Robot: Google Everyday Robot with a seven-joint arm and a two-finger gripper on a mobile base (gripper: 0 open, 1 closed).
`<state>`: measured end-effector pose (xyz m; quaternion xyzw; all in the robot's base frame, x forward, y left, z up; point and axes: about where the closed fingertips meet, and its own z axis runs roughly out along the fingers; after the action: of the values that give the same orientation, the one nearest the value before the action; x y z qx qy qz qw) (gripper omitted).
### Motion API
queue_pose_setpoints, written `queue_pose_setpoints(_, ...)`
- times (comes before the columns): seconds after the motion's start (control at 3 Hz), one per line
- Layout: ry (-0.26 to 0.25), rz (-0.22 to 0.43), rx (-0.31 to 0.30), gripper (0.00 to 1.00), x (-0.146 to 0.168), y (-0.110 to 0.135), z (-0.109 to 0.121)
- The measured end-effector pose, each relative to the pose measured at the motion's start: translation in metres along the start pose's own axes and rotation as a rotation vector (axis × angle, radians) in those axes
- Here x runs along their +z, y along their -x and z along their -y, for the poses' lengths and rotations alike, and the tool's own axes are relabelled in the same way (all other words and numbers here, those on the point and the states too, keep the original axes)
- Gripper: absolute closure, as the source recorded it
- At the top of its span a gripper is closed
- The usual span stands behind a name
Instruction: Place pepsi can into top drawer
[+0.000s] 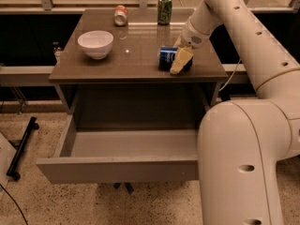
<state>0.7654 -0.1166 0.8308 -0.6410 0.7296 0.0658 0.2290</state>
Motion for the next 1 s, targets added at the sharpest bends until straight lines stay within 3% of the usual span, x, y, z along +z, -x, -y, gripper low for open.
queue_pose_setpoints(0.67, -0.036, 0.016, -0.080, 0.85, -0.046, 0.009, -0.016)
queue_pose_setpoints(1.0, -0.052, 0.084, -0.110, 1.00, -0.074, 0.028, -0.043)
